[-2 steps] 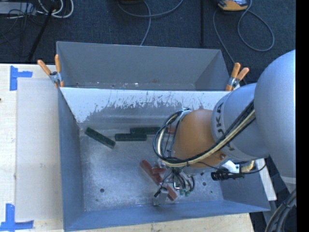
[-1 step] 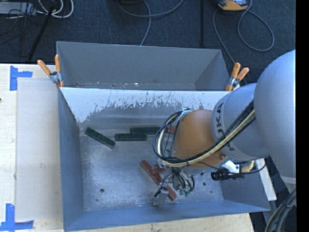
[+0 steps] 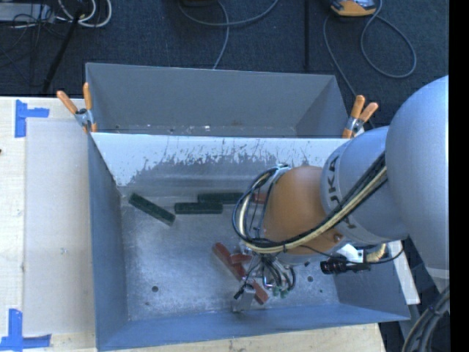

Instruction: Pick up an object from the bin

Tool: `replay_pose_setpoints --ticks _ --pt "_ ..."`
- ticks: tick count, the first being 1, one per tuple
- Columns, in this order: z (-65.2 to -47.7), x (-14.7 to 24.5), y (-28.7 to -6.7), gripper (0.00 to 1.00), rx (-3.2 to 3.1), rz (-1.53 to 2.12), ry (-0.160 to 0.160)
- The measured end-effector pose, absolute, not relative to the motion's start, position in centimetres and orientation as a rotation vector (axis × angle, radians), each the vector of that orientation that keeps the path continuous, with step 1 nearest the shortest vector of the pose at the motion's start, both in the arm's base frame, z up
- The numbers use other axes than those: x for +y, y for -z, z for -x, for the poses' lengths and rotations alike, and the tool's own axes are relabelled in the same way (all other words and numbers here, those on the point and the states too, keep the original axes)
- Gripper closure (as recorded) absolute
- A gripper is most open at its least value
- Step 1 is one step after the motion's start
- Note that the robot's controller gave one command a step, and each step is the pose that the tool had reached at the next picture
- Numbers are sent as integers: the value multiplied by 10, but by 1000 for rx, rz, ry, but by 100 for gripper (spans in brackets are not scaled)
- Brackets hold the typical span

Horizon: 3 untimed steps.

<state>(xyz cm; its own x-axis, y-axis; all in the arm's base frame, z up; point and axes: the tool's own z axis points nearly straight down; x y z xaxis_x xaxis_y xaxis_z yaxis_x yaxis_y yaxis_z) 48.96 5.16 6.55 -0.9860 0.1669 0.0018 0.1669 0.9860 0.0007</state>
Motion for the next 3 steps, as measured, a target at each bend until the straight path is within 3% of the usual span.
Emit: replay_pose_setpoints --ticks 1,2,3 --pt "-490 51 -66 100 -3130 264 1" --pt "-490 51 -92 100 -3131 265 2" --pt "-491 51 -147 100 -3134 263 2"
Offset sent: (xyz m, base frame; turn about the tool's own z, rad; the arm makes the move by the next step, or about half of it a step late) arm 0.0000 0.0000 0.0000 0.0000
